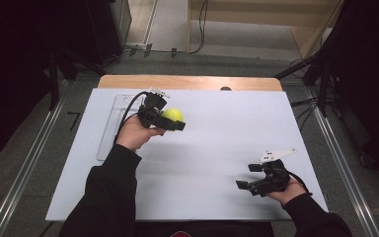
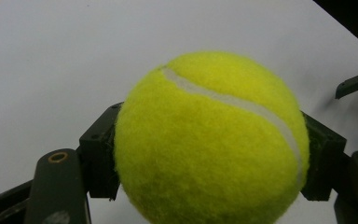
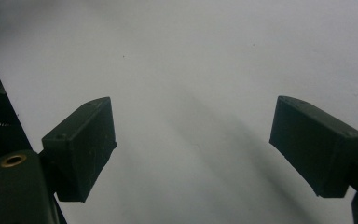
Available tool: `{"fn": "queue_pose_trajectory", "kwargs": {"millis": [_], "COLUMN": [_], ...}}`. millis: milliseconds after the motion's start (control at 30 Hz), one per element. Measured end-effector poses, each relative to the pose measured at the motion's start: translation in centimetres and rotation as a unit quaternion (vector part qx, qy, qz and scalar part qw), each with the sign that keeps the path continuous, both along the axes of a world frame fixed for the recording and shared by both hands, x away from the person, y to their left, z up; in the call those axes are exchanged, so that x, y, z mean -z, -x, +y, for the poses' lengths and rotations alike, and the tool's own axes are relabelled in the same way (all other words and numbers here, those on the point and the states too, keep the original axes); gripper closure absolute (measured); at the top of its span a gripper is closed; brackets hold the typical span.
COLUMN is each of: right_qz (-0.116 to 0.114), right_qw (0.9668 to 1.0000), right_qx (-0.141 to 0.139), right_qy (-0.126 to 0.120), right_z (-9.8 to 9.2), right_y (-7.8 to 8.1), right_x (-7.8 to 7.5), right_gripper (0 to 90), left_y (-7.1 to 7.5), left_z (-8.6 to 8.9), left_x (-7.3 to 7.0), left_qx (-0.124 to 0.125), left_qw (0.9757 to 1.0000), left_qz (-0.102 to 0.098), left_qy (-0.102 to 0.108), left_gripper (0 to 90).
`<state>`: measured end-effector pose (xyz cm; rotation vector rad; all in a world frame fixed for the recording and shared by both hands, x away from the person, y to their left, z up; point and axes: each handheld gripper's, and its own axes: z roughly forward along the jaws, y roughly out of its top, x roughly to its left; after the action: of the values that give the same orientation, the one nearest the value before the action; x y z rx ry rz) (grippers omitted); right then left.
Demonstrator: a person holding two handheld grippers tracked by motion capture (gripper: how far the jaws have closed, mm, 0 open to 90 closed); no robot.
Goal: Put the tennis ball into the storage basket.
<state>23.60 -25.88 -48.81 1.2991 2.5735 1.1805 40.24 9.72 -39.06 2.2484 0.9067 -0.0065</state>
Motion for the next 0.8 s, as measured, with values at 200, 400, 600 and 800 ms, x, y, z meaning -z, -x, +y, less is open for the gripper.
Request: {"fn": "queue_pose_trajectory", "kwargs": {"millis": [200,400,600,800], "right_qz": [0.0,0.0,0.0,0.0], "right_qw": [1.0,1.0,1.0,1.0], "right_qx": [0.0,0.0,0.0,0.0], "right_qy": [0.0,0.0,0.0,0.001], "right_z": [0.0,0.0,0.0,0.0], "right_y": [0.0,0.0,0.0,0.0], "right_x": [0.0,0.0,0.0,0.0], "right_gripper": [12.2,12.2,12.2,12.2], "left_y": [-0.1,-0.2,-0.3,-0.5], "left_z": [0.5,1.0,1.6,2.3], "left_x": [-0.2,-0.6,-0.8,-1.0], "left_qx": [-0.005,-0.008,-0.013,-0.022], "left_qw": [1.0,1.0,0.9999,0.9997], "left_qz": [-0.002,-0.003,-0.004,-0.006], "left_qy": [-0.004,0.0,-0.004,-0.004], "left_gripper": [26.3,26.3,26.3,26.3]}}
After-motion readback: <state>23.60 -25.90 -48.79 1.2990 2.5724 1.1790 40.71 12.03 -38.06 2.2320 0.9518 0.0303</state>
